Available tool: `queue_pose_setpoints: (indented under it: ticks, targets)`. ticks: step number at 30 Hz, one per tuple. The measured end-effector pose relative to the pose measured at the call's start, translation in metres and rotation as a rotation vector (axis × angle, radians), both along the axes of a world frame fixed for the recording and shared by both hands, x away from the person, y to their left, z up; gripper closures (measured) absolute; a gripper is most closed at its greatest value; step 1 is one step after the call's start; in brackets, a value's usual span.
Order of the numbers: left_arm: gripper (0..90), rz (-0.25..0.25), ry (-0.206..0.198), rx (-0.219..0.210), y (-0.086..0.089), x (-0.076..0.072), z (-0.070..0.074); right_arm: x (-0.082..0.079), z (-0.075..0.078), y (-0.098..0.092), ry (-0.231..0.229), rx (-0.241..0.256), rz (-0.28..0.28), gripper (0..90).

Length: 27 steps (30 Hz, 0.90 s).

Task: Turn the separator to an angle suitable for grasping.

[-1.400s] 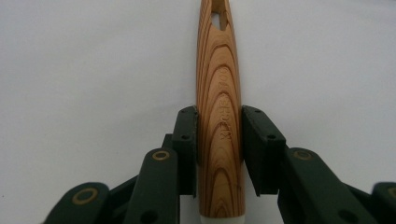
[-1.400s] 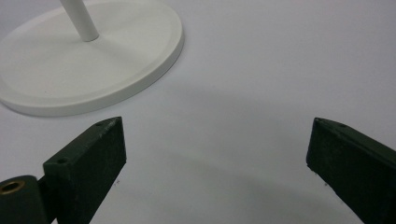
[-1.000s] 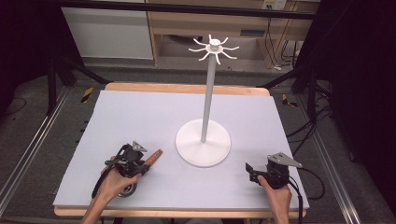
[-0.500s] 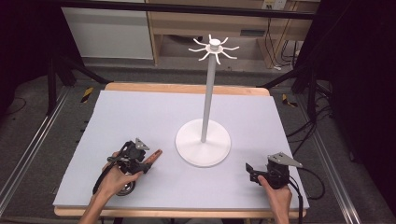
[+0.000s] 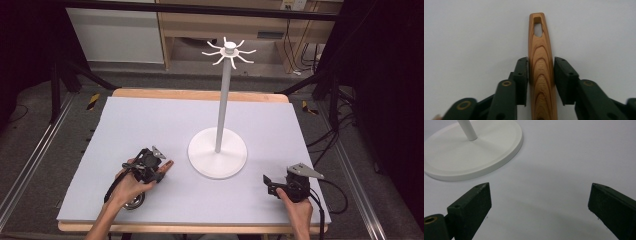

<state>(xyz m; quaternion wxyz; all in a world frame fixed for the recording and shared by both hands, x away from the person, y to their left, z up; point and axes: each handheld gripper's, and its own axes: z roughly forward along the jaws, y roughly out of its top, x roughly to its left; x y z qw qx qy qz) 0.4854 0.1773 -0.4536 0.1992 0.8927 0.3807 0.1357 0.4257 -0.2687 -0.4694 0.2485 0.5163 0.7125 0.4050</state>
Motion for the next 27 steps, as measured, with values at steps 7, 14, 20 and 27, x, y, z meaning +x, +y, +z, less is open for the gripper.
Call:
queue_pose_setpoints:
  ticks: [7,14,20,27]
  targets:
    - [65.1,-0.013,0.029,0.019,-0.0024,0.0031,0.0012,0.0003,-0.0002,0.0,0.002,0.002,0.002,5.3]
    - [64.8,-0.02,0.061,-0.023,0.0038,0.0077,0.0001,0.0011,-0.0011,0.0003,0.004,-0.004,0.005,5.3]
    - [66.0,-0.001,0.064,-0.013,0.0015,0.0082,0.0007,0.0013,-0.0016,0.0017,0.014,0.002,0.006,5.4]
    - [67.2,0.004,0.076,-0.057,0.0075,0.0099,-0.0001,0.0023,-0.003,0.0025,0.018,-0.004,0.007,5.3]
